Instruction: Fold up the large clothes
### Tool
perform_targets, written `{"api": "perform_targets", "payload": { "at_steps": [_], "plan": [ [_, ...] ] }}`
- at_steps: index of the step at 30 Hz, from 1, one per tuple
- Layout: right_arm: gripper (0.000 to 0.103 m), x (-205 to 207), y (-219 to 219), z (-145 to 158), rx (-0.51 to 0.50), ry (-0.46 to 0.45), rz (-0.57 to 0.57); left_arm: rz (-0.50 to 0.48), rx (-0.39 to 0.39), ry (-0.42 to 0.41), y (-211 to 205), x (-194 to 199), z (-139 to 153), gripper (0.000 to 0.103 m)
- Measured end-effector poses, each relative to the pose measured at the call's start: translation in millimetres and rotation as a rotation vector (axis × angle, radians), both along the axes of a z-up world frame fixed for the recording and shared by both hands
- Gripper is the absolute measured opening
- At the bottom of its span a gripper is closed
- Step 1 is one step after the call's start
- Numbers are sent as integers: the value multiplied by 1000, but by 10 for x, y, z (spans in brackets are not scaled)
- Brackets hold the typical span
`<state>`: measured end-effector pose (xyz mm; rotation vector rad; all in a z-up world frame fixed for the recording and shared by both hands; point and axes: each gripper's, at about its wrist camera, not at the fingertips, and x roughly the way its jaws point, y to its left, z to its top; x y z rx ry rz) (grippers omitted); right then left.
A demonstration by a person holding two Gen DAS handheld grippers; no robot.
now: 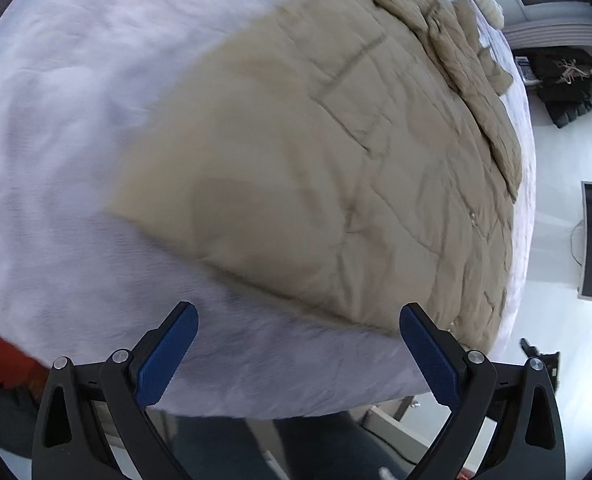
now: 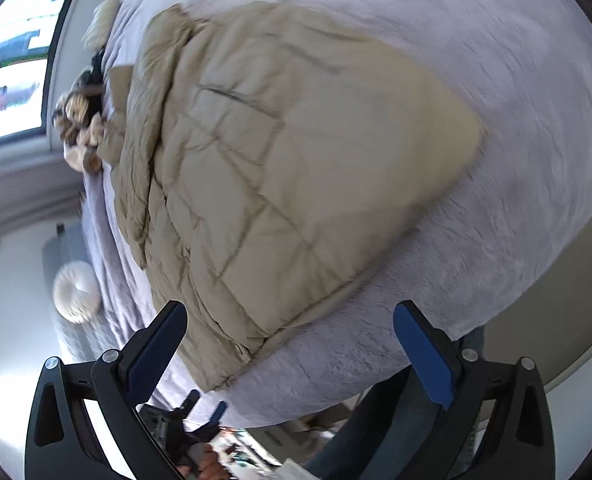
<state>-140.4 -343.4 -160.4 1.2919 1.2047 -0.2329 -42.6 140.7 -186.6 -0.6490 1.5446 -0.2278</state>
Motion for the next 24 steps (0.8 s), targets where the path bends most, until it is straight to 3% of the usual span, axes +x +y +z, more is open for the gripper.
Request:
{"api": "perform_targets", "payload": {
  "at_steps": [4, 12, 15, 17, 19, 20, 21, 22, 23, 24],
  "plan": [
    [103, -38, -45, -192, 38, -24, -63, -6, -64, 6, -198, 109, -92, 101],
    [103, 33, -136, -489, 110, -99, -196, 4, -60, -12, -257, 296, -131, 100],
    [103, 44, -170, -498, 128, -146, -229, 31, -64, -23, -163, 309, -123, 68],
    [102, 34, -188, -496, 136, -166, -246, 28, -79, -12, -110, 316, -149, 29],
    [97, 23, -207, -501, 144, -169, -255, 33, -100, -15, -48, 325, -143, 17],
    [80, 15, -213, -515, 148, -159, -255, 38, -115, -22, -19, 333, -107, 15],
    [48, -13, -237, -540, 151, -142, -253, 43, -125, -31, -4, 340, -65, 14],
    [29, -36, -260, -558, 152, -119, -251, 47, -140, -49, 21, 352, 16, 13],
    [14, -36, -284, -578, 161, -105, -254, 50, -149, -62, 17, 374, 83, 13],
    [12, -21, -291, -563, 161, -110, -251, 52, -160, -76, 14, 398, 149, 13]
  ]
}}
